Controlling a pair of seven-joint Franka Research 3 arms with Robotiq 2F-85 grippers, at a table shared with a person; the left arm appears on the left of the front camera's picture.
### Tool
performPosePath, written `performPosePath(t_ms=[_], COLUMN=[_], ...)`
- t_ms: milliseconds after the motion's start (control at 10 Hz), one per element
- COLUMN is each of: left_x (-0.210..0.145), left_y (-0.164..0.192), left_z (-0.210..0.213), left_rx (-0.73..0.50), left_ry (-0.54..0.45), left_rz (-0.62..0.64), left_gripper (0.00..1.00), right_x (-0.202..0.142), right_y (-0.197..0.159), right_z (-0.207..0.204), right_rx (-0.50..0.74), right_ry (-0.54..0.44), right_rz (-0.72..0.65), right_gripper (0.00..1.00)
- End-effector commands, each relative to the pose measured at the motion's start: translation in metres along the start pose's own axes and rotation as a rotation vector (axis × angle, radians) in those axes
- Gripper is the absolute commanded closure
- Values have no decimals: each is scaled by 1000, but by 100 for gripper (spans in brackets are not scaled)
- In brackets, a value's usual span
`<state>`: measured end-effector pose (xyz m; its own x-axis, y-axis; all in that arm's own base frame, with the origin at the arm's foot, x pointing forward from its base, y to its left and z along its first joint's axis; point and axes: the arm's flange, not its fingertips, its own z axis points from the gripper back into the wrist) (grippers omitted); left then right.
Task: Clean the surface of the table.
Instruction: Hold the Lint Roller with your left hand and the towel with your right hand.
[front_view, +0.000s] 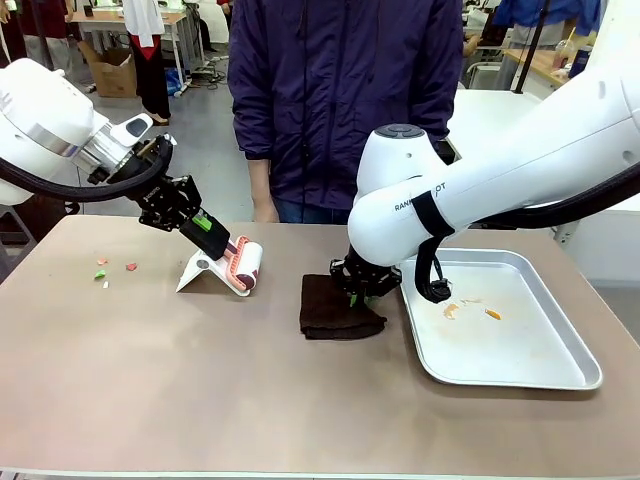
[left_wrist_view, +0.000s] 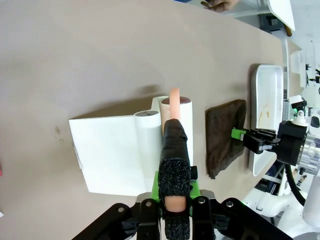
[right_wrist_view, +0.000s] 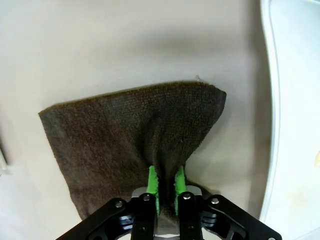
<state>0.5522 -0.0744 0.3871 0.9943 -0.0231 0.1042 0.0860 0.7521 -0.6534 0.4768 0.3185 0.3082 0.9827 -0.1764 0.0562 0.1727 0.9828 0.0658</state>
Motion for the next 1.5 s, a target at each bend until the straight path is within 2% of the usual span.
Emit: performPosePath(t_ms=[0, 300, 500, 800, 1000, 1200, 1300, 1400], left_x=[-4, -8, -14, -38, -51, -70, -85, -103], left_y=[0, -2, -5, -9, -6, 16, 36, 57], left_z=[-1, 3, 14, 54, 81, 129, 159, 184], left_rx=[-28, -52, -95, -195, -256, -314, -385, -413], left_ry=[-31, -31, -35, -59, 21, 33, 59, 26], left_rz=[-13, -16, -25, -4, 31, -24, -57, -74], left_gripper=[100, 100, 100, 100, 100, 100, 100, 100], right_x=[2, 2, 1, -1, -8, -21, -32, -45], right_y=[3, 2, -6, -45, -78, -113, -132, -153], right_z=[-5, -5, 4, 38, 66, 85, 93, 101], right_rx=[-6, 3, 56, 365, 613, 905, 996, 1077], right_ry=[10, 21, 14, 31, 51, 138, 141, 122], right_rz=[7, 2, -10, -10, -13, 65, 118, 153], right_gripper=[100, 100, 100, 100, 100, 100, 100, 100])
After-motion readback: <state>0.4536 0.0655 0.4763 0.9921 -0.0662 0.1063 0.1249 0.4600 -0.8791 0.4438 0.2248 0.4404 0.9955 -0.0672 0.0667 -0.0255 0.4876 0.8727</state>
